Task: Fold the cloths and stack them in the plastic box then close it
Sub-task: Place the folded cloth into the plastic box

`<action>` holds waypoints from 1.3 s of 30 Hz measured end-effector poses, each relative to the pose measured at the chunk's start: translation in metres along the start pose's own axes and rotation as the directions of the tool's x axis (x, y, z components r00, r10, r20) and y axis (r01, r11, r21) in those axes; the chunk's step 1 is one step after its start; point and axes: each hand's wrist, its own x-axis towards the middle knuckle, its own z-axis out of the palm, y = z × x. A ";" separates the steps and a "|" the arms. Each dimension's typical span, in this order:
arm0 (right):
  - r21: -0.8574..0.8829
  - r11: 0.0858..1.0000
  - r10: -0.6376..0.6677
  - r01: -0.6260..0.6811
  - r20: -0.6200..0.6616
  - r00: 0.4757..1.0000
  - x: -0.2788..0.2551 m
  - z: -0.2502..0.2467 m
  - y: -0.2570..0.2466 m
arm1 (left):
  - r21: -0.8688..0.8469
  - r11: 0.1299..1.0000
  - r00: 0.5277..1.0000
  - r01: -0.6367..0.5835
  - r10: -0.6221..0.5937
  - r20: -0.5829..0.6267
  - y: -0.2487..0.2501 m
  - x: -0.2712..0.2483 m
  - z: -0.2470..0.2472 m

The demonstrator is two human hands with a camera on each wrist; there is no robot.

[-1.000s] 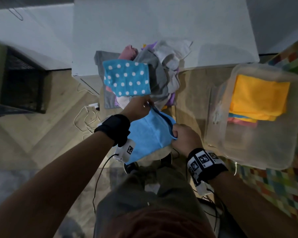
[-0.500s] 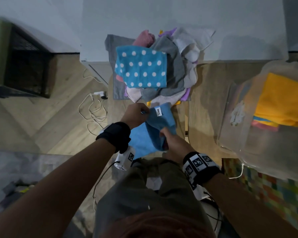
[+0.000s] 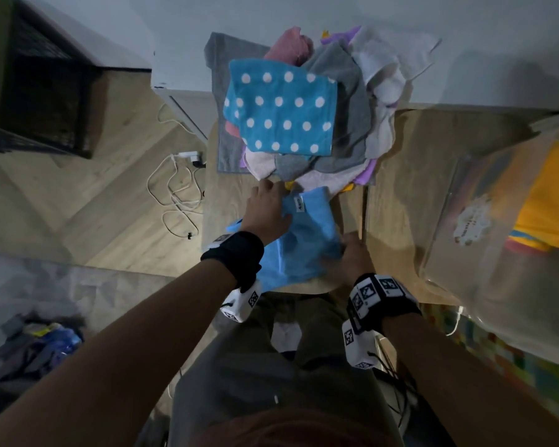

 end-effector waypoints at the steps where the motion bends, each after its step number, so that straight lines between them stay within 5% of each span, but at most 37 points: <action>1: -0.047 0.999 -0.016 0.016 0.012 1.000 0.002 0.001 0.002 | 0.027 0.999 1.000 -0.028 0.027 0.007 0.006 0.002 -0.001; 4: -0.065 0.997 -0.049 0.050 0.010 0.999 0.001 -0.003 0.004 | 0.089 0.986 0.986 -0.137 0.128 0.102 0.023 0.010 0.001; 11: 0.185 0.982 -0.021 0.035 -0.082 0.996 -0.012 -0.015 -0.001 | 0.266 0.948 0.970 -0.176 0.121 0.209 0.031 0.026 0.001; 16: 0.325 0.941 -0.064 0.092 -0.095 0.993 -0.020 -0.021 0.005 | 0.092 0.984 0.963 -0.151 0.126 0.236 0.016 0.030 0.001; 25: 0.033 0.958 -0.271 0.284 -0.212 0.939 -0.015 -0.013 0.004 | -0.166 0.979 0.980 -0.119 0.143 0.137 -0.012 0.001 -0.011; 29: 0.035 0.944 -0.308 0.327 -0.256 0.916 -0.014 -0.012 -0.009 | -0.222 0.966 0.989 -0.133 0.144 0.033 -0.026 -0.004 -0.017; 35: 0.013 0.879 -0.417 0.477 -0.464 0.781 -0.011 -0.013 -0.031 | -0.201 0.940 0.954 -0.276 0.243 -0.174 -0.037 -0.008 -0.032; 39: -0.151 0.805 -0.590 0.574 -0.310 0.745 -0.012 -0.017 -0.033 | -0.057 0.942 0.939 -0.331 0.323 -0.116 -0.057 -0.015 -0.027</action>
